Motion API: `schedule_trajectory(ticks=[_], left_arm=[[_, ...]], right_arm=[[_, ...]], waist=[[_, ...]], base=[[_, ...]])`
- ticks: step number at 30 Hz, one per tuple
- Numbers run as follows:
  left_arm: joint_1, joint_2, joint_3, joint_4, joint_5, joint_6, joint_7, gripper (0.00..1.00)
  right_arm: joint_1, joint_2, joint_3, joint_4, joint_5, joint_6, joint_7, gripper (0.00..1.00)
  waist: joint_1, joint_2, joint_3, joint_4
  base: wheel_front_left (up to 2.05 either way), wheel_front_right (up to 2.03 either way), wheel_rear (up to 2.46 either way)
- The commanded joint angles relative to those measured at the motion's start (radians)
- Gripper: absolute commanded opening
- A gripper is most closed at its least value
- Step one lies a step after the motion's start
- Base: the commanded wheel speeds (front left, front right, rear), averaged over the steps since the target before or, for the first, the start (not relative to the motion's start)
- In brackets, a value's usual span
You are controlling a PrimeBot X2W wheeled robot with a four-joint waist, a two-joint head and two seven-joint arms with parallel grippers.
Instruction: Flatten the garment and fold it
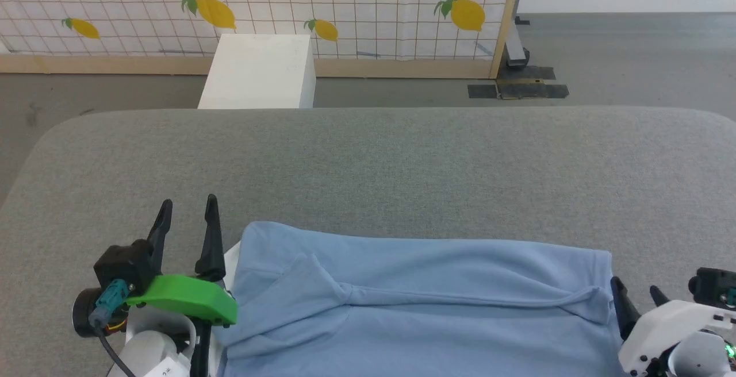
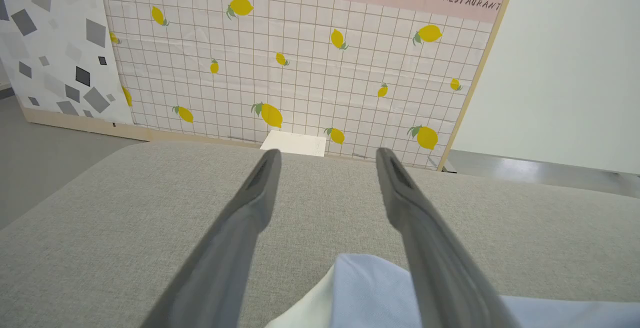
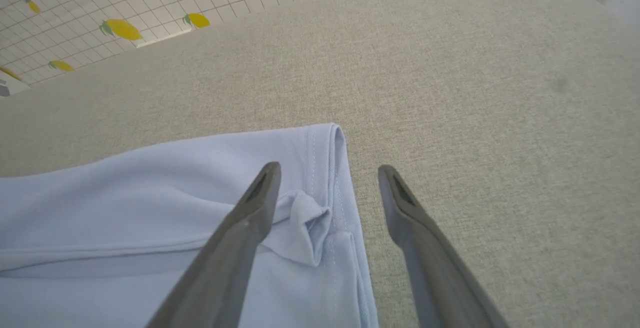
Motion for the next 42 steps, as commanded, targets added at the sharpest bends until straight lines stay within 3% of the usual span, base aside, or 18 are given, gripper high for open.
schedule_trajectory(ticks=[1, 15, 16, 17, 19, 20, 28, 34, 42], left_arm=[[-0.019, -0.012, 0.016, 0.013, 0.019, -0.015, -0.004, 1.00], [-0.035, -0.089, 0.087, 0.093, 0.128, -0.096, -0.004, 1.00], [-0.035, -0.092, 0.091, 0.097, 0.132, -0.101, -0.004, 1.00], [-0.035, -0.095, 0.096, 0.102, 0.136, -0.105, -0.004, 1.00], [-0.034, -0.100, 0.104, 0.108, 0.143, -0.112, -0.004, 1.00], [-0.034, -0.102, 0.108, 0.109, 0.146, -0.114, -0.004, 1.00], [-0.032, -0.119, 0.139, 0.120, 0.168, -0.132, -0.004, 1.00], [-0.043, -0.131, 0.154, 0.128, 0.182, -0.147, -0.004, 1.00], [-0.049, -0.143, 0.171, 0.134, 0.202, -0.163, -0.004, 1.00]], right_arm=[[-0.034, 0.001, 0.001, 0.032, -0.003, -0.002, 0.024, 1.00], [-0.194, 0.002, -0.014, 0.378, -0.075, -0.002, 0.286, 1.00], [-0.195, 0.002, -0.010, 0.390, -0.072, -0.002, 0.308, 0.91], [-0.192, 0.002, -0.006, 0.400, -0.066, -0.002, 0.333, 0.47], [-0.186, 0.002, 0.003, 0.404, -0.061, -0.002, 0.368, 0.10], [-0.185, 0.002, 0.004, 0.400, -0.060, -0.002, 0.375, 0.00], [-0.162, 0.002, -0.030, 0.289, -0.111, -0.002, 0.332, 0.00], [-0.163, -0.002, -0.180, 0.193, -0.255, -0.002, 0.249, 0.00], [-0.201, -0.067, -0.361, 0.179, -0.411, -0.002, 0.137, 0.00]], waist=[[0.0001, -0.0001, 0.007, -0.009], [0.0001, -0.0001, 0.012, -0.009], [0.0001, -0.0001, 0.011, -0.007], [0.0001, -0.0001, 0.010, -0.006], [0.0001, -0.0001, 0.009, -0.004], [0.0001, -0.0001, 0.010, -0.004], [0.0001, -0.0001, 0.018, -0.012], [0.0001, -0.0001, 0.030, -0.010], [0.0001, -0.0001, 0.041, -0.004]], base=[[0.00, 0.00, 0.00], [0.00, 0.00, 0.00], [0.00, 0.00, 0.00], [0.00, 0.00, 0.00], [0.00, 0.00, 0.00], [0.00, 0.00, 0.00], [0.00, 0.00, 0.00], [0.00, 0.00, 0.00], [0.00, 0.00, 0.00]])
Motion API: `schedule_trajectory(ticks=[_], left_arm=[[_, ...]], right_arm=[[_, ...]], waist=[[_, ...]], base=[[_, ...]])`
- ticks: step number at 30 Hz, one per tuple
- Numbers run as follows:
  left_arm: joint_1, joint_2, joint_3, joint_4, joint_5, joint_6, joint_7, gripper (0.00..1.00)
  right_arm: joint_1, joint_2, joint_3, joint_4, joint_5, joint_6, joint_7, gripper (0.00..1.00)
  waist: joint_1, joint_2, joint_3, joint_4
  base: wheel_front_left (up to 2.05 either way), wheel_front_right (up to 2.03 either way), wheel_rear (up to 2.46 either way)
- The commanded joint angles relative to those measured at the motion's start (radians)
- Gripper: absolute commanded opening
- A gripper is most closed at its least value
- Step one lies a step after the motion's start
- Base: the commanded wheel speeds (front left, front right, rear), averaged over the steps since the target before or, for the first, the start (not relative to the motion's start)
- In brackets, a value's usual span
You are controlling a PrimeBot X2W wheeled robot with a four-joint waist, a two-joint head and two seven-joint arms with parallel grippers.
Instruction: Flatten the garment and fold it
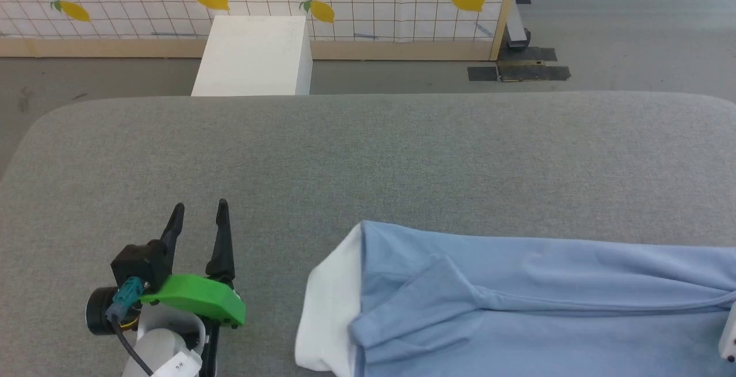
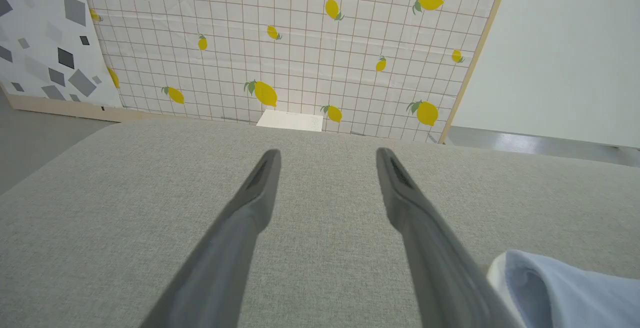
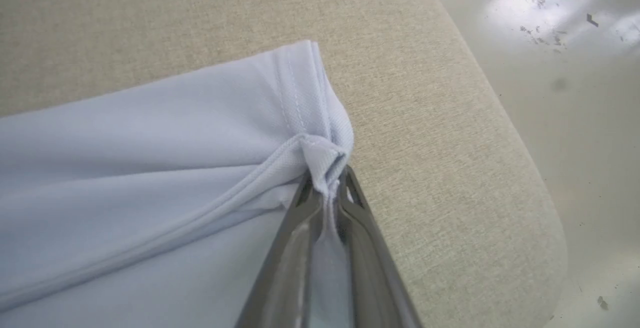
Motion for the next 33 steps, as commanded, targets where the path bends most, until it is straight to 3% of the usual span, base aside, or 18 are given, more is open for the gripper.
schedule_trajectory(ticks=[1, 5, 9, 14, 15, 16, 22, 27, 33], left_arm=[[-0.014, -0.004, 0.005, 0.005, 0.010, -0.005, -0.004, 1.00], [-0.009, -0.009, 0.010, 0.011, 0.018, -0.012, -0.004, 1.00], [0.001, -0.014, 0.015, 0.013, 0.025, -0.017, -0.004, 1.00], [0.011, -0.018, 0.021, 0.010, 0.034, -0.022, -0.004, 1.00], [0.014, -0.020, 0.023, 0.007, 0.038, -0.024, -0.004, 1.00], [0.014, -0.020, 0.023, 0.008, 0.040, -0.025, -0.004, 1.00], [0.006, -0.025, 0.020, 0.009, 0.046, -0.029, -0.004, 1.00], [-0.015, -0.031, 0.018, 0.005, 0.050, -0.033, -0.004, 1.00], [-0.039, -0.042, 0.012, 0.000, 0.054, -0.040, -0.004, 1.00]], right_arm=[[-0.020, -0.006, -0.008, 0.001, -0.015, -0.002, -0.013, 0.00], [-0.022, 0.003, -0.001, 0.000, -0.014, -0.002, 0.000, 0.00], [0.020, 0.024, 0.075, -0.076, 0.027, -0.002, 0.094, 0.00], [0.128, 0.053, 0.234, -0.339, 0.137, -0.002, 0.319, 0.00], [0.190, 0.060, 0.347, -0.536, 0.208, -0.002, 0.437, 0.00], [0.211, 0.061, 0.397, -0.606, 0.234, -0.002, 0.477, 0.00], [0.234, 0.060, 0.681, -0.837, 0.311, -0.002, 0.580, 0.00], [0.140, 0.057, 0.870, -0.790, 0.331, -0.002, 0.522, 0.00], [-0.013, 0.062, 1.040, -0.560, 0.349, -0.002, 0.376, 0.00]], waist=[[0.0000, -0.0001, -0.001, 0.001], [0.0000, -0.0001, -0.009, 0.004], [0.0000, -0.0001, -0.019, 0.008], [0.0000, -0.0001, -0.027, 0.013], [0.0000, -0.0001, -0.029, 0.015], [0.0000, -0.0001, -0.030, 0.017], [0.0000, -0.0001, -0.027, 0.030], [0.0000, -0.0001, -0.004, 0.047], [0.0000, -0.0001, 0.031, 0.083]], base=[[0.00, 0.00, 0.00], [0.00, 0.00, 0.00], [0.00, 0.00, 0.00], [0.00, 0.00, 0.00], [0.00, 0.00, 0.00], [0.00, 0.00, 0.00], [0.00, 0.00, 0.00], [0.00, 0.00, 0.00], [0.00, 0.00, 0.00]])
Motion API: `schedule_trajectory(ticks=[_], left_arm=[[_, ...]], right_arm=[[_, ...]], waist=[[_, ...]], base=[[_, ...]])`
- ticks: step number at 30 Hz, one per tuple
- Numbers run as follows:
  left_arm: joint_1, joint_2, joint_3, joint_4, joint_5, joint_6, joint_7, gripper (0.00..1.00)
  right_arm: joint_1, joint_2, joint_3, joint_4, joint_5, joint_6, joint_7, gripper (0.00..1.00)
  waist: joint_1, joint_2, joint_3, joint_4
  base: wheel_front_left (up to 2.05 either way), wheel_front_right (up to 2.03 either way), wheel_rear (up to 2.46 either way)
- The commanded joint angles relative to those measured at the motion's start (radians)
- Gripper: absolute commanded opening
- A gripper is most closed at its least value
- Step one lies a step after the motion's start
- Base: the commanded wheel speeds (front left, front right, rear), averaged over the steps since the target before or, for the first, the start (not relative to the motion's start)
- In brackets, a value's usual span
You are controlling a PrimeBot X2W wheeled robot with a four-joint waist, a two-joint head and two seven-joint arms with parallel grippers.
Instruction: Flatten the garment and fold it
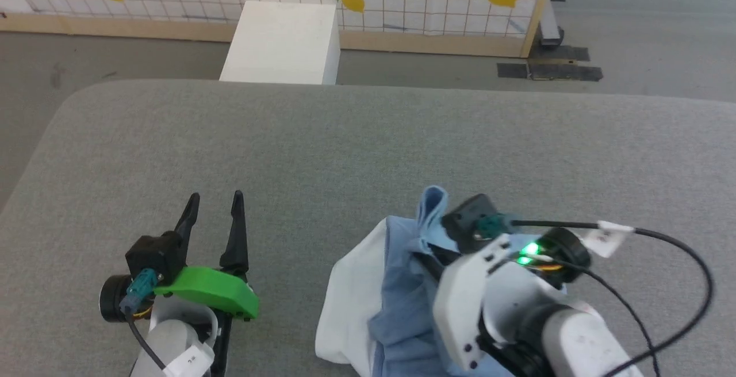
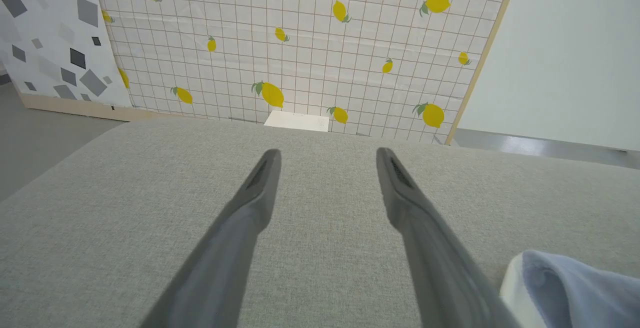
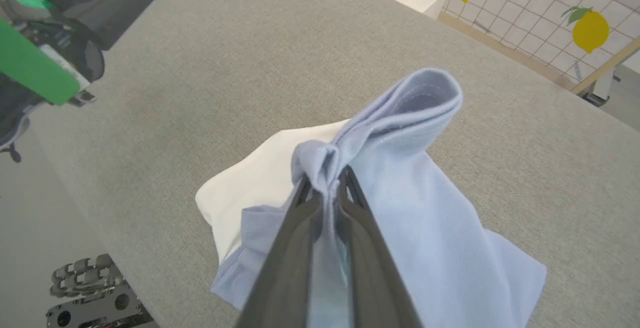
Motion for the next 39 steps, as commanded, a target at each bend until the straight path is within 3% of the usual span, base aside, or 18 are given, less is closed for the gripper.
schedule_trajectory(ticks=[1, 11, 12, 13, 18, 23, 30, 35, 39], left_arm=[[-0.019, -0.005, -0.001, -0.005, 0.004, -0.004, -0.004, 1.00], [-0.035, -0.020, -0.002, 0.000, 0.012, -0.012, -0.004, 1.00], [-0.036, -0.021, -0.003, 0.001, 0.013, -0.013, -0.004, 1.00], [-0.037, -0.022, -0.003, 0.003, 0.014, -0.014, -0.004, 1.00], [-0.030, -0.026, 0.004, 0.009, 0.019, -0.015, -0.004, 1.00], [-0.016, -0.026, 0.016, 0.008, 0.024, -0.017, -0.004, 1.00], [0.015, -0.025, 0.030, -0.008, 0.031, -0.016, -0.004, 1.00], [0.024, -0.023, 0.037, -0.017, 0.033, -0.017, -0.004, 1.00], [0.027, -0.024, 0.038, -0.020, 0.035, -0.019, -0.004, 1.00]], right_arm=[[-0.037, 0.001, 0.026, 0.052, 0.008, -0.002, -0.031, 0.00], [-0.188, 0.003, 0.178, 0.438, 0.151, -0.002, -0.210, 0.00], [-0.197, 0.003, 0.192, 0.469, 0.168, -0.002, -0.218, 0.55], [-0.202, 0.003, 0.202, 0.490, 0.183, -0.002, -0.224, 1.00], [-0.215, 0.003, 0.221, 0.527, 0.268, -0.002, -0.285, 1.00], [-0.198, 0.003, 0.157, 0.434, 0.344, -0.002, -0.460, 1.00], [-0.085, 0.003, -0.078, 0.229, 0.261, -0.002, -0.757, 1.00], [0.042, 0.003, -0.278, 0.133, 0.178, -0.002, -0.849, 1.00], [0.139, 0.003, -0.401, 0.142, 0.174, -0.002, -0.853, 1.00]], waist=[[0.0000, -0.0001, 0.022, 0.024], [0.0000, -0.0001, 0.058, 0.068], [0.0000, -0.0001, 0.059, 0.070], [0.0000, -0.0001, 0.059, 0.072], [0.0000, -0.0001, 0.046, 0.066], [0.0000, -0.0001, 0.018, 0.040], [0.0000, -0.0001, -0.020, -0.008], [0.0000, -0.0001, -0.026, -0.034], [0.0000, -0.0001, -0.029, -0.042]], base=[[0.00, 0.00, 0.00], [0.00, 0.00, 0.00], [0.00, 0.00, 0.00], [0.00, 0.00, 0.00], [0.00, 0.00, 0.00], [0.00, 0.00, 0.00], [0.00, 0.00, 0.00], [0.00, 0.00, 0.00], [0.00, 0.00, 0.00]])
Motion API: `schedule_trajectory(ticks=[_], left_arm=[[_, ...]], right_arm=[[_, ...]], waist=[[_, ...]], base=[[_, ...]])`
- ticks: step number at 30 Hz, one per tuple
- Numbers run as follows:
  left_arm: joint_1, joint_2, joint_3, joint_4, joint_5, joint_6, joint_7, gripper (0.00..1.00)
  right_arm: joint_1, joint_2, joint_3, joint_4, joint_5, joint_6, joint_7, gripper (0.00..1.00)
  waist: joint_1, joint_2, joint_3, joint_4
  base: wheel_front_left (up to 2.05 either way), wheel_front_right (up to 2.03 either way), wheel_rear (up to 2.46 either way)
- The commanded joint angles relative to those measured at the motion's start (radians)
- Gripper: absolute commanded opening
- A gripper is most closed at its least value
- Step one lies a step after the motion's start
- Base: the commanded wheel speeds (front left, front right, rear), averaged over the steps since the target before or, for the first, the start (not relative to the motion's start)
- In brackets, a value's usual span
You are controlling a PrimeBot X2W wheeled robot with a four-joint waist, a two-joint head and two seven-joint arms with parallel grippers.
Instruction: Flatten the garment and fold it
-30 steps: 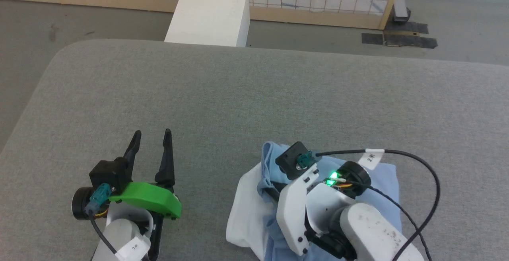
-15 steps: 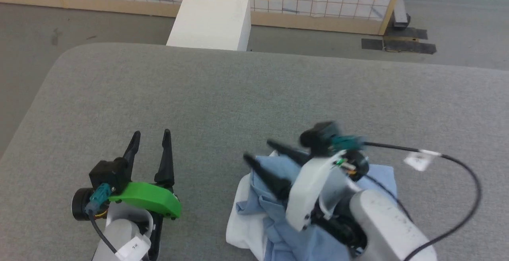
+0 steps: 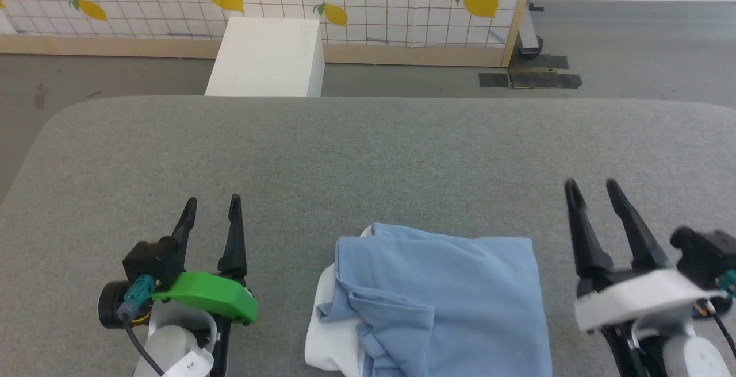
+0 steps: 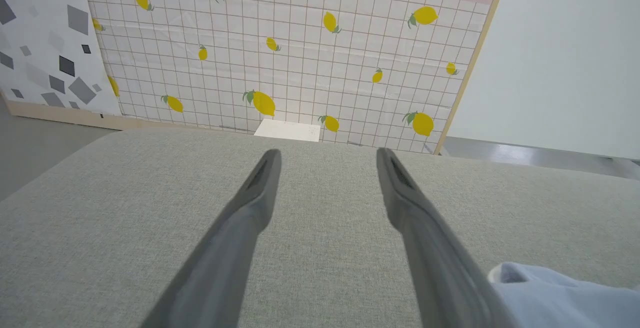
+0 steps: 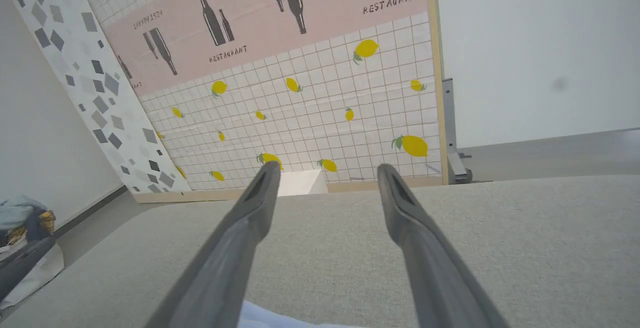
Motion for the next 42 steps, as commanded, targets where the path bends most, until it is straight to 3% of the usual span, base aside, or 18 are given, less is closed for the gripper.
schedule_trajectory(ticks=[1, 5, 12, 24, 25, 26, 27, 28, 29, 35, 41, 42], left_arm=[[0.012, 0.001, 0.002, -0.003, 0.013, -0.006, -0.004, 1.00], [0.013, 0.000, -0.003, 0.000, 0.013, -0.008, -0.004, 1.00], [0.015, -0.001, -0.009, 0.009, 0.016, -0.012, -0.004, 1.00], [0.020, -0.003, -0.014, 0.018, 0.015, -0.015, -0.004, 1.00], [0.021, -0.003, -0.014, 0.019, 0.015, -0.016, -0.004, 1.00], [0.021, -0.003, -0.014, 0.020, 0.016, -0.016, -0.004, 1.00], [0.022, -0.003, -0.014, 0.021, 0.016, -0.016, -0.004, 1.00], [0.023, -0.003, -0.014, 0.022, 0.016, -0.016, -0.004, 1.00], [0.024, -0.003, -0.014, 0.022, 0.016, -0.016, -0.004, 1.00], [0.036, -0.003, 0.000, 0.016, 0.014, -0.010, -0.004, 1.00], [0.043, -0.004, 0.017, -0.007, 0.008, -0.004, -0.004, 1.00], [0.041, -0.004, 0.021, -0.013, 0.006, -0.003, -0.004, 1.00]], right_arm=[[0.028, 0.001, -0.019, 0.014, 0.002, -0.002, 0.007, 1.00], [0.086, 0.001, -0.057, 0.098, 0.024, -0.002, 0.096, 1.00], [0.109, 0.001, -0.035, 0.239, 0.114, -0.002, 0.325, 1.00], [0.005, 0.001, 0.002, 0.507, 0.251, -0.002, 0.423, 1.00], [-0.002, 0.001, 0.009, 0.525, 0.254, -0.002, 0.428, 0.84], [-0.010, 0.001, 0.018, 0.546, 0.260, -0.002, 0.434, 0.44], [-0.016, 0.001, 0.024, 0.560, 0.261, -0.002, 0.438, 0.36], [-0.022, 0.001, 0.029, 0.574, 0.259, -0.002, 0.440, 0.13], [-0.026, 0.001, 0.032, 0.581, 0.257, -0.002, 0.437, 0.00], [-0.068, 0.001, 0.041, 0.522, 0.095, -0.002, 0.404, 0.00], [-0.161, -0.002, 0.115, 0.305, -0.251, -0.002, 0.515, 0.00], [-0.197, -0.029, 0.154, 0.252, -0.325, -0.002, 0.550, 0.00]], waist=[[0.0000, 0.0000, -0.004, -0.004], [0.0000, 0.0000, -0.006, -0.001], [0.0000, 0.0000, -0.011, 0.019], [0.0000, 0.0000, -0.008, 0.061], [0.0000, 0.0000, -0.008, 0.063], [0.0000, 0.0000, -0.009, 0.066], [0.0000, 0.0000, -0.010, 0.068], [0.0000, 0.0000, -0.011, 0.069], [0.0000, 0.0000, -0.012, 0.070], [0.0000, 0.0000, -0.015, 0.049], [0.0000, 0.0000, 0.006, -0.019], [0.0000, 0.0000, 0.016, -0.049]], base=[[0.00, 0.00, 0.00], [0.00, 0.00, 0.00], [0.00, 0.00, 0.00], [0.00, 0.00, 0.00], [0.00, 0.00, 0.00], [0.00, 0.00, 0.00], [0.00, 0.00, 0.00], [0.00, 0.00, 0.00], [0.00, 0.00, 0.00], [0.00, 0.00, 0.00], [0.00, 0.00, 0.00], [0.00, 0.00, 0.00]])
